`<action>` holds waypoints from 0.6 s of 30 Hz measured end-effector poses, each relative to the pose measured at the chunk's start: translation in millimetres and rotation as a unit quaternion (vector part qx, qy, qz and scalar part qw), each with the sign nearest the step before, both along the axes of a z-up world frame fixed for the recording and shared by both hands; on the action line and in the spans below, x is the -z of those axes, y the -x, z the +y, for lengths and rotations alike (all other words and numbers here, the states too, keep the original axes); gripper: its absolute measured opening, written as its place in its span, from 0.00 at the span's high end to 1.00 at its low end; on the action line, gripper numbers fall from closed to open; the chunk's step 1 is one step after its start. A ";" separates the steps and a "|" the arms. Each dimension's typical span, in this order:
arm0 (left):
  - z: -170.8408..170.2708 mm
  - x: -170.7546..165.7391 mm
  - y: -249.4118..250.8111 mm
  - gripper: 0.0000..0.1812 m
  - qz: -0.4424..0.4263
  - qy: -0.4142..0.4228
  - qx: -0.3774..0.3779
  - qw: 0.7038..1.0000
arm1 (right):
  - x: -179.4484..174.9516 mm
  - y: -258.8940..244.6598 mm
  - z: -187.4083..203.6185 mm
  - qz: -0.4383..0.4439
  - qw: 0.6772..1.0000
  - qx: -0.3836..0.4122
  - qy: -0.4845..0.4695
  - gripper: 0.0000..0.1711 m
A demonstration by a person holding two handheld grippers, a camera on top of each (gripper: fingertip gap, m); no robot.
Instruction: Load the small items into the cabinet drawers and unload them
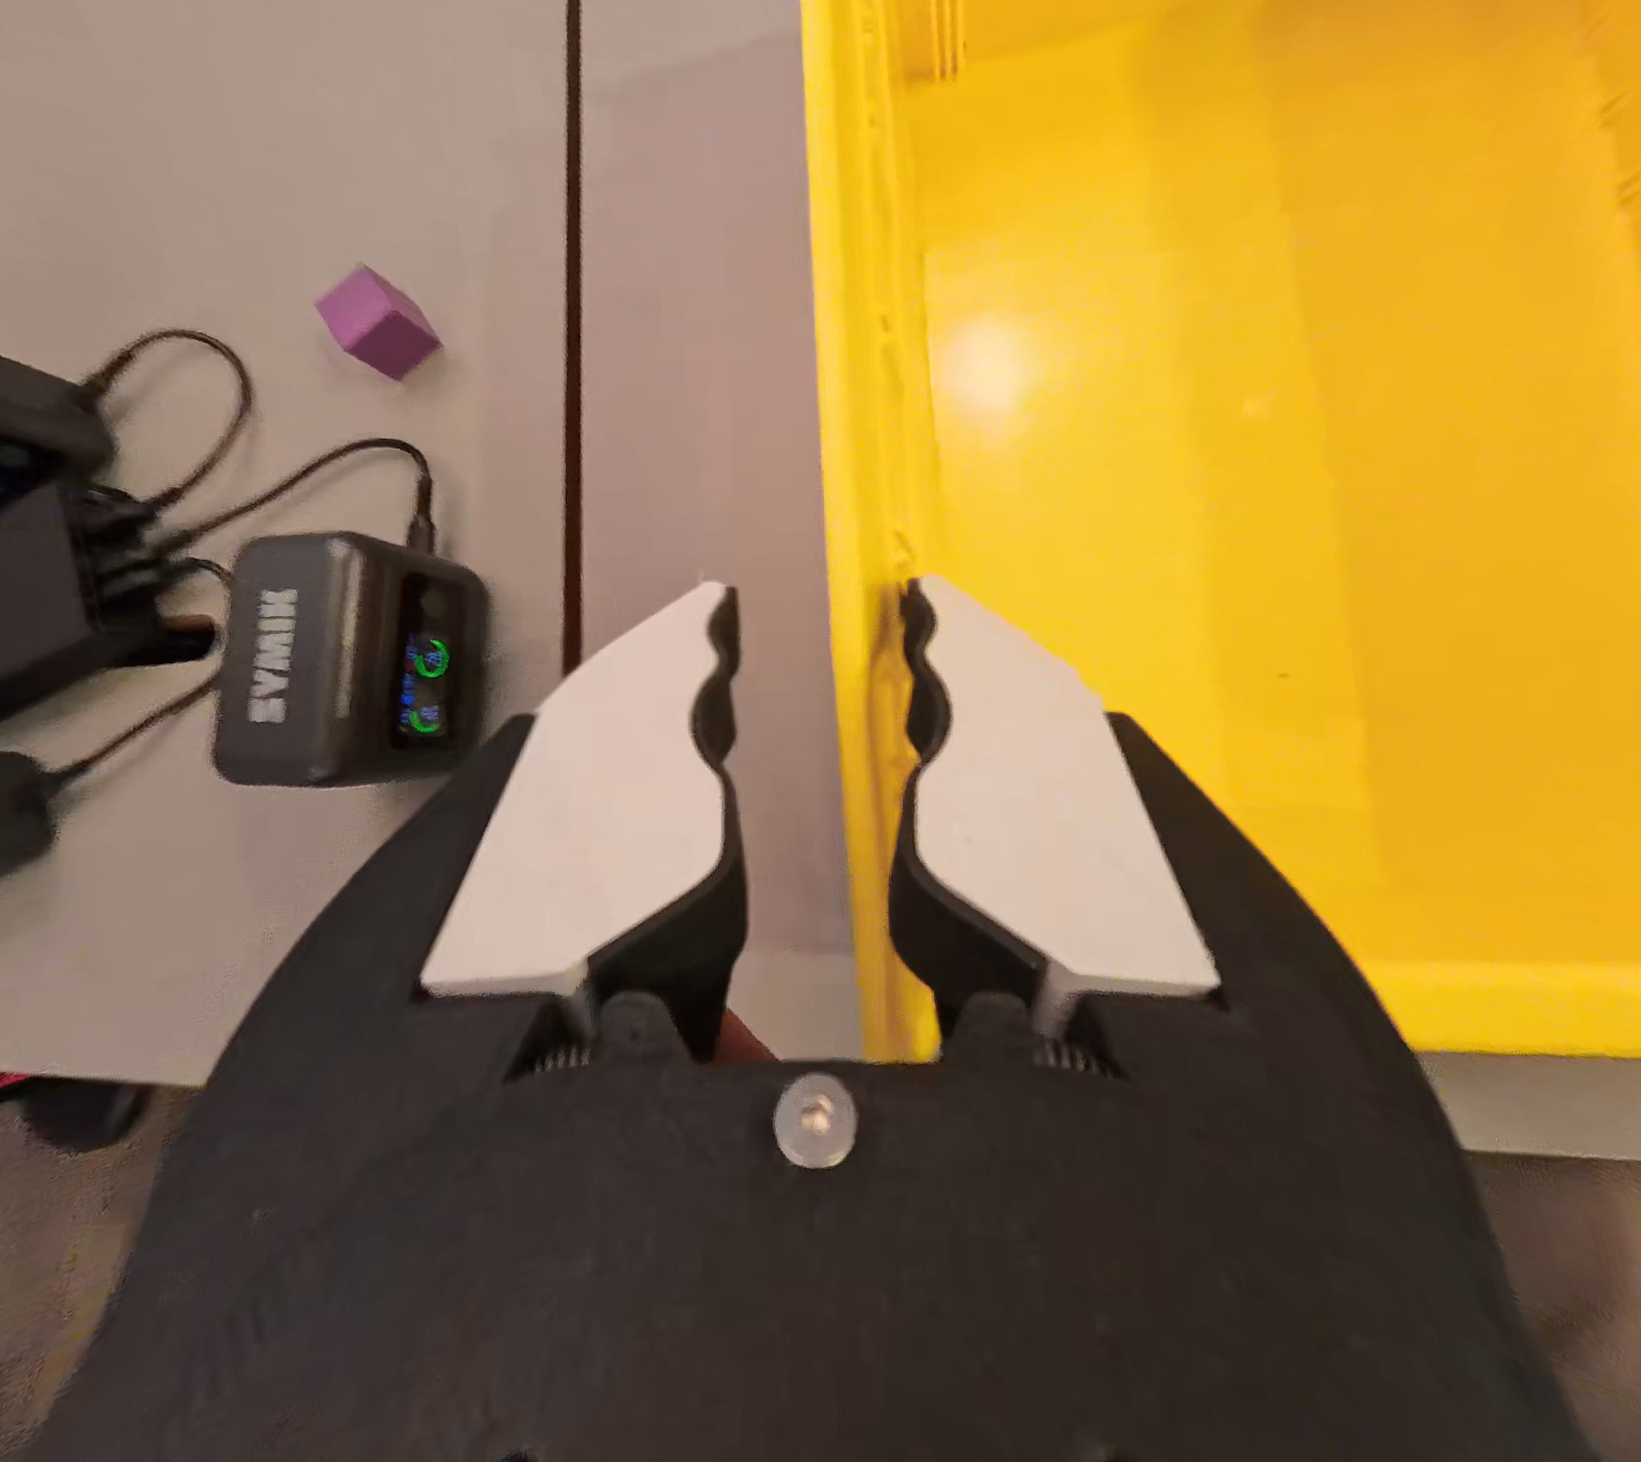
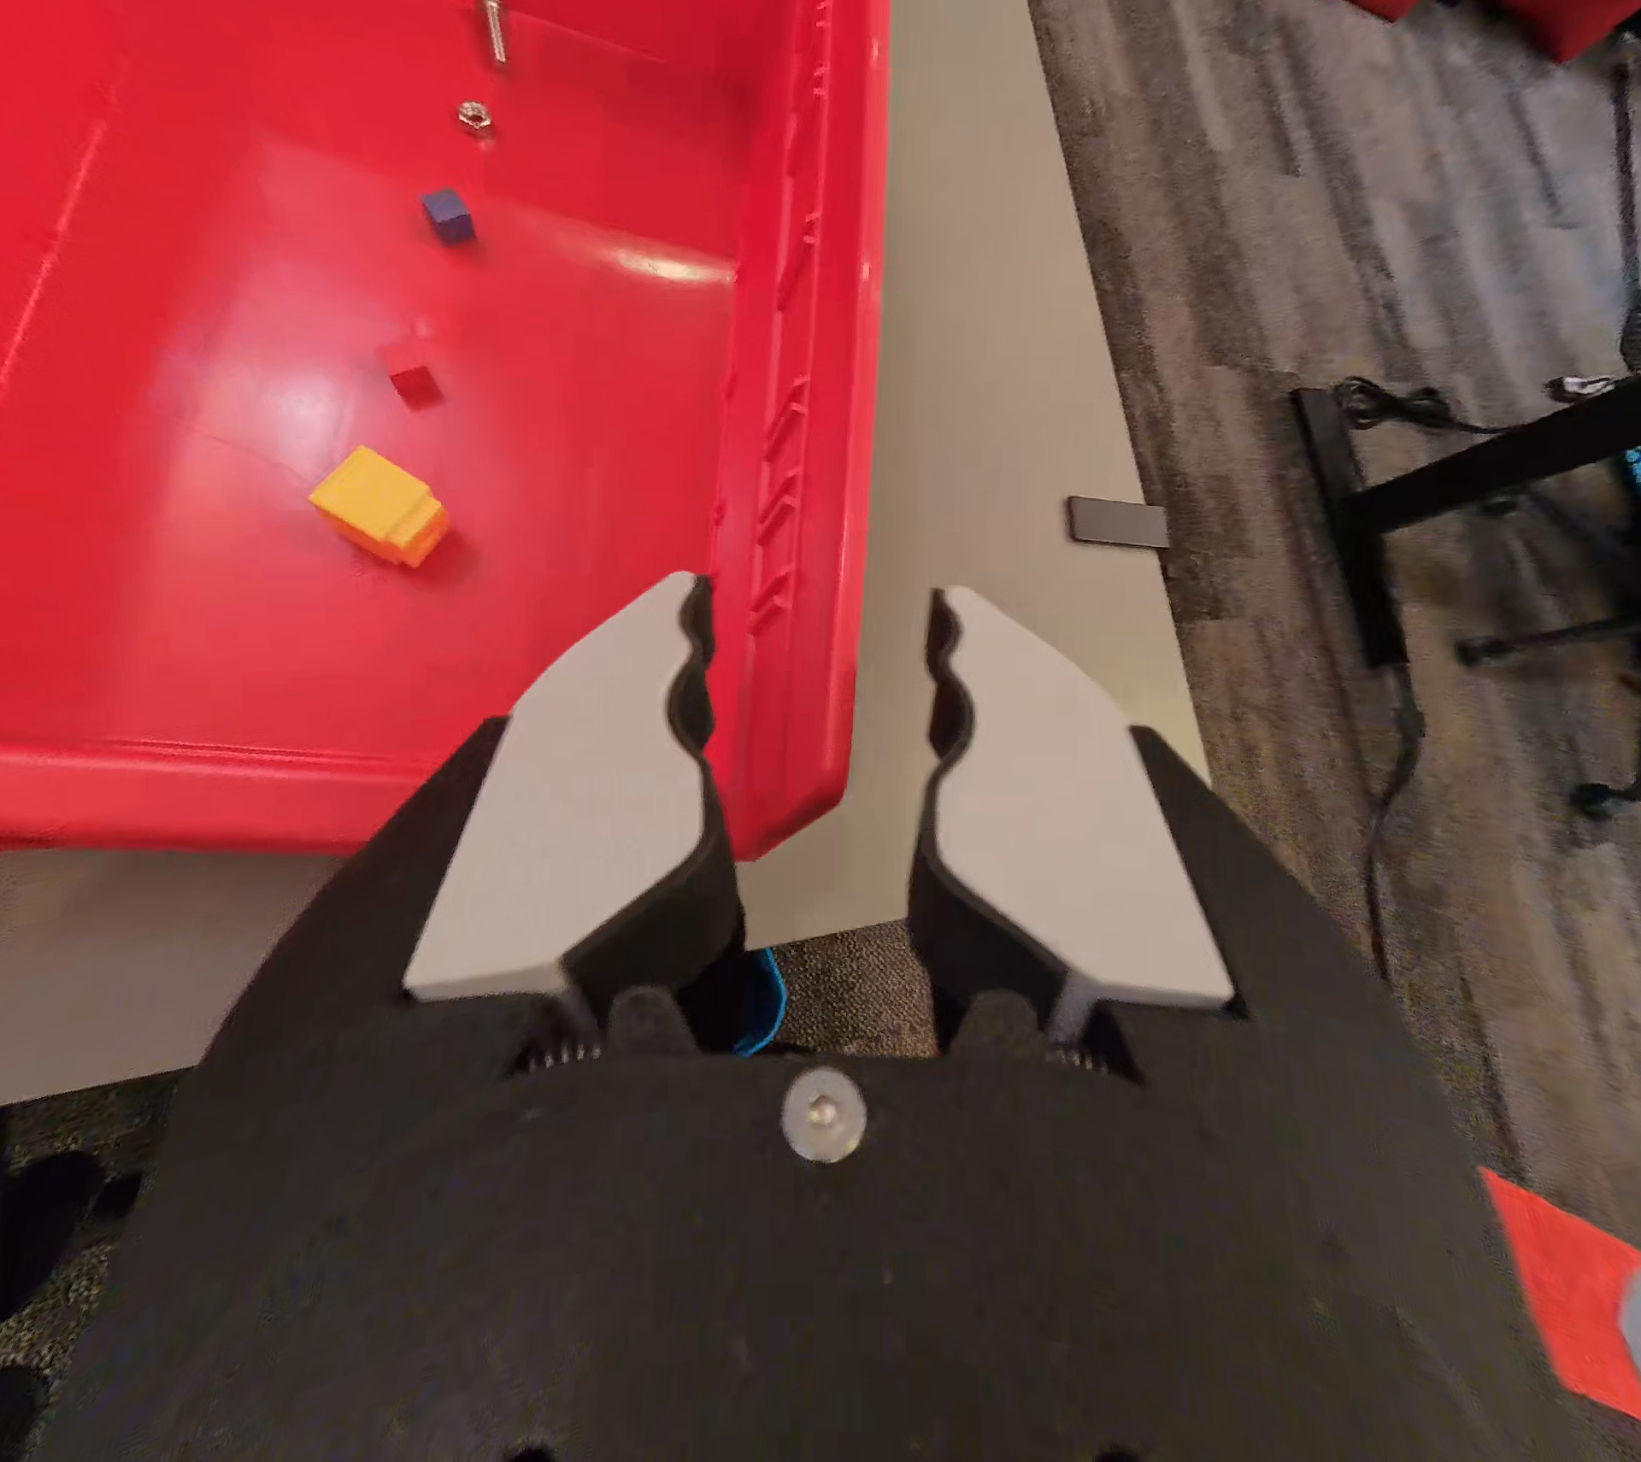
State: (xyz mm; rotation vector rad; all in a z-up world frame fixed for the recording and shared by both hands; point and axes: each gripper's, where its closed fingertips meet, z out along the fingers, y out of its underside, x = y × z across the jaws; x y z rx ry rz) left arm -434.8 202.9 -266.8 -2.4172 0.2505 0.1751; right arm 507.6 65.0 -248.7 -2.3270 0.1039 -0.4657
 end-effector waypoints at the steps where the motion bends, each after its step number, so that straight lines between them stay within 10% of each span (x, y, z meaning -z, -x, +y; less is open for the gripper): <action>1: 0.3 2.1 -2.1 0.87 -0.017 0.003 0.001 1.000 | 2.7 0.2 0.7 0.007 1.000 -0.001 -0.001 0.79; 18: 3.7 -13.4 -17.3 0.99 -0.143 -0.040 0.021 0.989 | 12.4 23.4 2.5 0.088 0.995 -0.049 0.014 0.96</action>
